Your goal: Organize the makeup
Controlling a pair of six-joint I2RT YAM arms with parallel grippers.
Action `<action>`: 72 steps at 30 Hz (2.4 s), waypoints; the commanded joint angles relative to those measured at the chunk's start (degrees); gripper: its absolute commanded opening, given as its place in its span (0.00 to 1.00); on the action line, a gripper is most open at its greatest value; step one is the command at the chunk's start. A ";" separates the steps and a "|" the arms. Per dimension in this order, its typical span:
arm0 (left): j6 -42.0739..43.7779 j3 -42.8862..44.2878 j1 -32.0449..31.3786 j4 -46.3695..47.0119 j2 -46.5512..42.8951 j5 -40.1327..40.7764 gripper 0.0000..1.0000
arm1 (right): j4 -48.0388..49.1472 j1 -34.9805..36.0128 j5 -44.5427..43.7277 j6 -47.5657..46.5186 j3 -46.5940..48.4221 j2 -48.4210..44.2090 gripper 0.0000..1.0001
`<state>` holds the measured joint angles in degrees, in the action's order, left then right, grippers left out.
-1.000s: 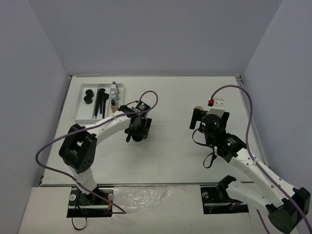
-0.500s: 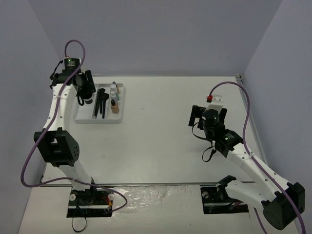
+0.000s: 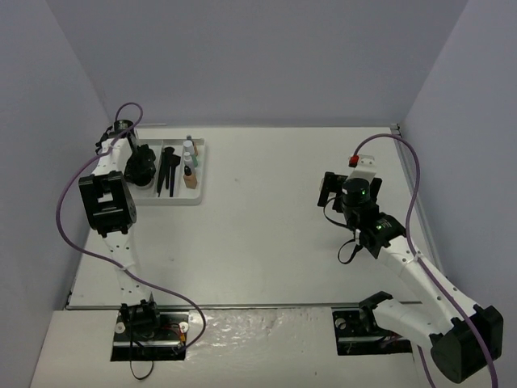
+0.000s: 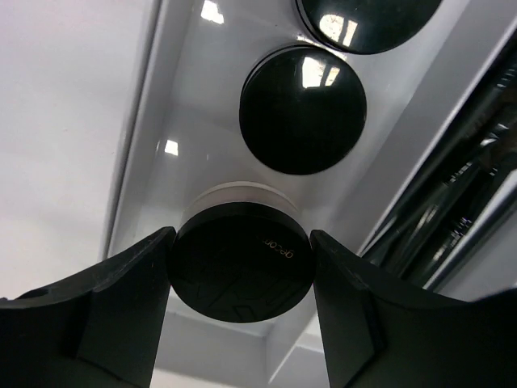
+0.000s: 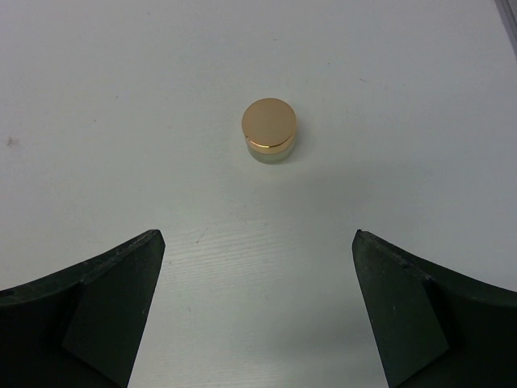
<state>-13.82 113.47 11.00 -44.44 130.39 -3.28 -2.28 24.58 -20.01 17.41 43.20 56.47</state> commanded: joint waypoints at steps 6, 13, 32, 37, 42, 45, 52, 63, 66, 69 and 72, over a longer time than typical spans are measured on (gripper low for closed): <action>0.99 7.16 0.42 3.20 2.46 0.07 0.10 | 3.69 -2.24 0.85 -1.42 2.47 1.67 1.00; 0.76 9.31 0.42 4.19 6.17 -0.32 0.10 | 3.69 -2.78 0.79 -1.33 2.68 2.39 1.00; -0.68 3.90 0.16 6.59 -1.33 -2.61 0.60 | 3.71 -8.77 4.55 2.38 11.28 20.05 1.00; -0.56 2.98 0.07 6.41 -3.73 -3.07 0.78 | 3.98 -9.12 4.99 3.71 14.22 25.64 1.00; -0.09 3.67 0.23 7.13 -3.81 -2.61 0.84 | 4.29 -10.29 6.67 4.38 16.18 29.00 1.00; -0.50 6.21 0.16 4.97 -2.49 -2.68 0.84 | 4.34 -10.57 6.99 4.24 16.76 29.30 1.00; -1.83 -3.12 0.38 7.86 -13.12 -2.60 0.85 | 4.37 -12.90 8.29 3.38 17.79 32.27 1.00; -2.08 -10.23 0.76 1.51 -36.78 1.50 0.97 | 4.13 -13.33 13.38 0.28 26.16 45.25 0.99; -2.00 -12.89 0.45 0.63 -42.37 -1.12 0.97 | 3.97 -13.33 13.90 0.00 27.48 48.03 0.96; -2.08 -16.04 -0.75 0.11 -46.39 -2.35 0.97 | 4.07 -13.36 12.98 0.22 27.32 49.56 0.91; -2.15 -19.44 -4.02 -0.27 -51.90 -3.51 0.97 | 4.46 -13.29 12.65 -0.25 27.00 51.13 0.84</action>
<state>-15.34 96.99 10.47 -43.63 83.35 -4.27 0.24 11.27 -6.92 18.05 68.29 106.95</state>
